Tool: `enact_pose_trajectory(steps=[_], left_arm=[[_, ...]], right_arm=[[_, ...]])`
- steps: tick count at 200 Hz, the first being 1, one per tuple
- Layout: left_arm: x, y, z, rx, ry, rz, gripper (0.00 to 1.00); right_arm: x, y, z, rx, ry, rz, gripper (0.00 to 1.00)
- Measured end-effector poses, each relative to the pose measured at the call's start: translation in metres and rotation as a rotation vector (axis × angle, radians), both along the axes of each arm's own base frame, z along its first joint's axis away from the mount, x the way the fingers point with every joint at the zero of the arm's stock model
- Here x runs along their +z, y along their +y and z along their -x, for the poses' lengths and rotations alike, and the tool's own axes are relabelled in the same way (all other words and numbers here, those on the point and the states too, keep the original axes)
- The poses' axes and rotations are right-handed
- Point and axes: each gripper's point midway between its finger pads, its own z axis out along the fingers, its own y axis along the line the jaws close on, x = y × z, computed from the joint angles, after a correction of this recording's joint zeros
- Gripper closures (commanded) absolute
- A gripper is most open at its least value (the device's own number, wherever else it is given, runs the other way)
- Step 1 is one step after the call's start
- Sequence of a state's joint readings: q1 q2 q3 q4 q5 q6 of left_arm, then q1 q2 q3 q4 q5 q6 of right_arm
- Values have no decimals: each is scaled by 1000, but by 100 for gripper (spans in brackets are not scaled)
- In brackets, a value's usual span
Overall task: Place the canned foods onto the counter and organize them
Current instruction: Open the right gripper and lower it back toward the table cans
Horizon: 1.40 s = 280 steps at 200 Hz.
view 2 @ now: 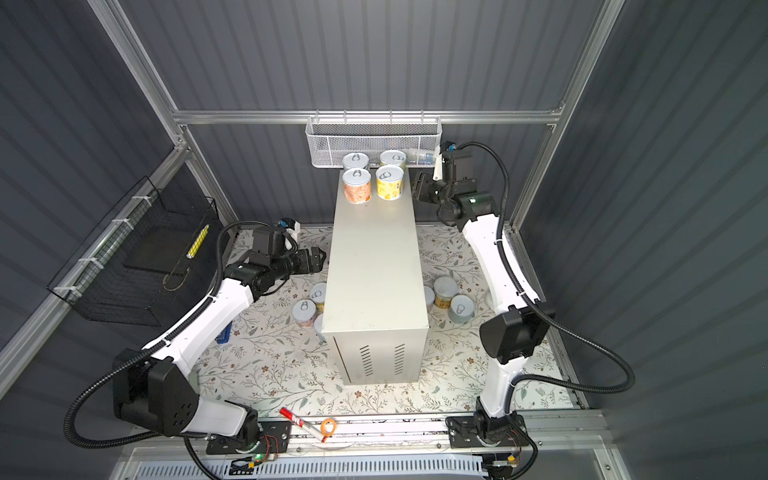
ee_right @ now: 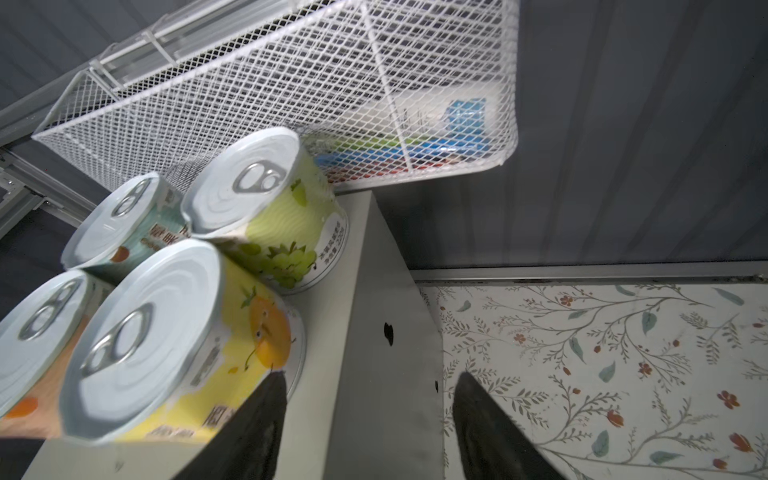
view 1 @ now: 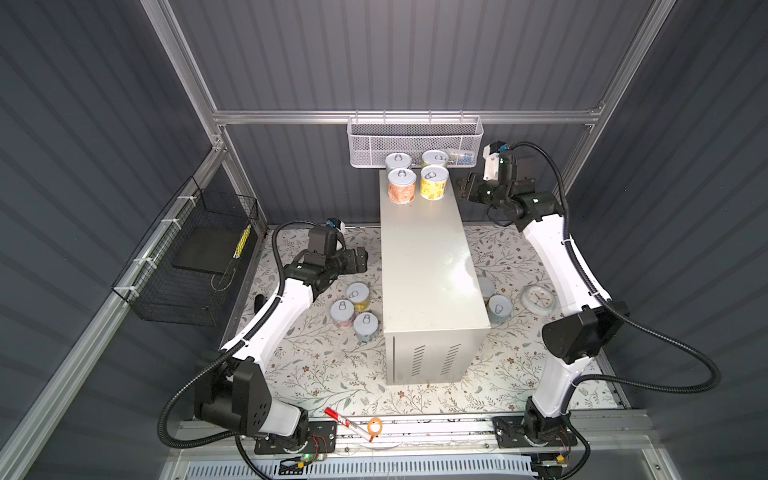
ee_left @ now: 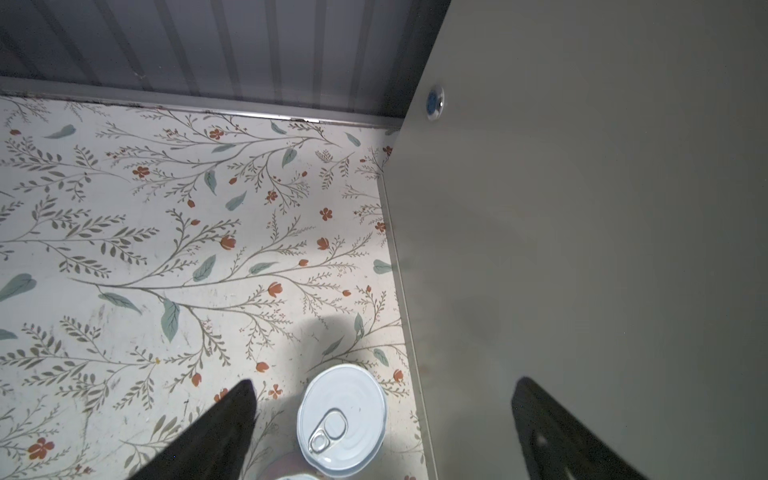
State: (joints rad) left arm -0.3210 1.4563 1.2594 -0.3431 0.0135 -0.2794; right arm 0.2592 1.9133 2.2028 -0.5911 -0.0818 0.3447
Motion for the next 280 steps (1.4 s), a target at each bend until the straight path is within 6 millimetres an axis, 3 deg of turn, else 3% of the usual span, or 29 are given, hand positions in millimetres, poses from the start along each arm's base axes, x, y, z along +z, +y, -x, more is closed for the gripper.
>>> enact_pose_trajectory(steps=[40,83,205,240,280], left_arm=[[35,0,-22,17,-90,22,3],[36,0,-25,17,-99,25,3],[19,-2,-22,7,-67,28,3],[20,-3,-22,4,-73,32,3],[18,-3,-22,5,-69,30,2]], right_arm=[[-6,-15,-44,-41,-21,-23,35],[-19,-14,-66,-27,-23,-76,38],[11,36,-68,102,-132,-157,38],[2,41,-73,108,-118,-156,37],[-12,28,-70,67,-74,-140,35]])
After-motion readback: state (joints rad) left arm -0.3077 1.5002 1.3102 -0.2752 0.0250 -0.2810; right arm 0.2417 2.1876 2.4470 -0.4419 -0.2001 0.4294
